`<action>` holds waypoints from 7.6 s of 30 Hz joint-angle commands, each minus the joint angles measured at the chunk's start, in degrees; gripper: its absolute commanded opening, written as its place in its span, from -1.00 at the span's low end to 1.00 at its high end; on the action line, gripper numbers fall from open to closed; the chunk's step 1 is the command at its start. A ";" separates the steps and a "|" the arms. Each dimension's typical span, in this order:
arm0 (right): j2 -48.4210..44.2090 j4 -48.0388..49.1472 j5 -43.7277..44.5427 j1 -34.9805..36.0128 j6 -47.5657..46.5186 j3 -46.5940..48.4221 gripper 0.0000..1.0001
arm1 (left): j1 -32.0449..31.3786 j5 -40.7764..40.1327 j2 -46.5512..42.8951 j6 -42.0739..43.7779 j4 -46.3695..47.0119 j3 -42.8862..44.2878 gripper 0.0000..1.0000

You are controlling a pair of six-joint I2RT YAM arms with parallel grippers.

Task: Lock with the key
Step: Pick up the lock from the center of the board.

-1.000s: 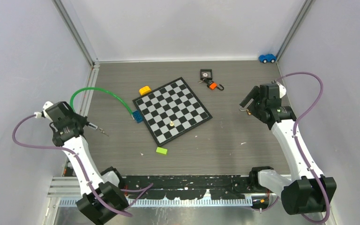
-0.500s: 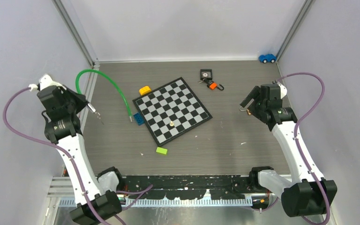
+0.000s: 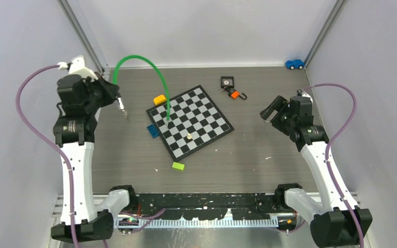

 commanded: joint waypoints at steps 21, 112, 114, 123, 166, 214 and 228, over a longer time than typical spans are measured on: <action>1.54 39.44 -15.91 19.11 18.85 -16.72 0.78 | -47.69 -24.38 18.61 4.80 8.56 18.08 -1.00; -17.43 -5.80 15.63 25.94 14.71 -17.08 -0.99 | -66.11 -31.75 32.17 -13.17 30.50 -19.41 -1.00; -18.39 -5.99 15.98 25.94 14.67 -17.60 -0.99 | -66.98 -32.13 36.47 -13.35 30.73 -18.45 -1.00; -25.08 -2.93 16.11 25.94 12.14 -18.45 -0.99 | -67.84 -35.39 45.65 -12.54 31.38 -15.67 -1.00; -41.46 -13.04 20.94 25.95 14.71 -14.95 -0.99 | -66.76 -29.12 49.49 -15.01 34.12 -16.03 -0.10; -46.96 -1.23 11.41 25.94 17.05 -15.80 -0.99 | -64.34 -23.70 46.57 -19.25 50.22 -23.21 -0.67; -46.28 -1.70 10.89 25.94 14.39 -16.40 -0.99 | -64.25 -24.11 40.79 -17.40 48.66 -22.57 -1.00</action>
